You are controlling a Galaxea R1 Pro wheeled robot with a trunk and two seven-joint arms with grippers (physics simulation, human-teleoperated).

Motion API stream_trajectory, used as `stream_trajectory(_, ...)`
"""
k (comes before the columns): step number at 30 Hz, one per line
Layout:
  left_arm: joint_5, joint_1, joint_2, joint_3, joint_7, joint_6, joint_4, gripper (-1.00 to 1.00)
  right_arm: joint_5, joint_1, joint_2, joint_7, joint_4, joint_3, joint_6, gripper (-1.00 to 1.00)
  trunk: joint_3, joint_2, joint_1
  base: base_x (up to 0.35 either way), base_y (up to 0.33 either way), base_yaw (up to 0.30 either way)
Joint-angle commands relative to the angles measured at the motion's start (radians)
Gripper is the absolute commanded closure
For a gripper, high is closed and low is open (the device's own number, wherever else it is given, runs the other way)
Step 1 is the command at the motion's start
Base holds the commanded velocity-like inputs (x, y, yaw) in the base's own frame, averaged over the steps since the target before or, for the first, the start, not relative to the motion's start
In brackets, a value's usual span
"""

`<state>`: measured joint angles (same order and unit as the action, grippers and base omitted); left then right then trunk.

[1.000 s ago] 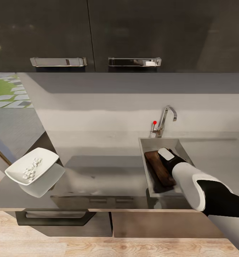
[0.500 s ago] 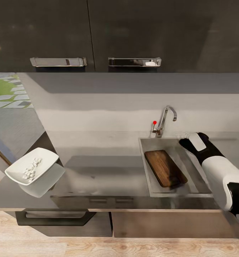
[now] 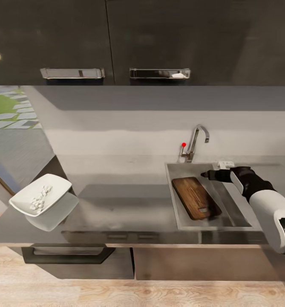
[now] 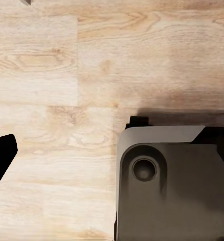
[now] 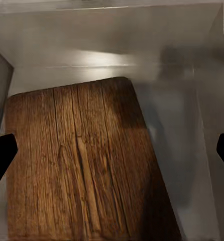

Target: In the kitchen, take the Vidalia onion out of the sink, dice it on the chopping board with the paring knife, put the diced onion into the bowl on the countertop, then place both the paring knife and the chopping board into the sink.

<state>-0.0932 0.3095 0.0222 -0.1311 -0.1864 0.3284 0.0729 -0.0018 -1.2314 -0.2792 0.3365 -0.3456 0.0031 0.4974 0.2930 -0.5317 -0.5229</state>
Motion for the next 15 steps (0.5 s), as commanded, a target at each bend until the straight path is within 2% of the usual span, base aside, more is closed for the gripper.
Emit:
stream_trajectory(1, -0.01, 0.002, 0.001, -0.008, -0.002, 0.007, 0.005, -1.0, 0.004, 0.0, -0.001, 0.009, -0.001, 0.0, 0.004, -1.0, 0.002, -0.001, 0.0, -0.184, 0.0, 0.0)
stream_trajectory(15, -0.01, 0.002, -0.001, -0.008, -0.001, 0.008, 0.005, -1.0, 0.011, 0.0, -0.003, 0.021, -0.003, 0.0, 0.003, -1.0, 0.002, -0.001, 0.0, -0.233, 0.0, 0.0)
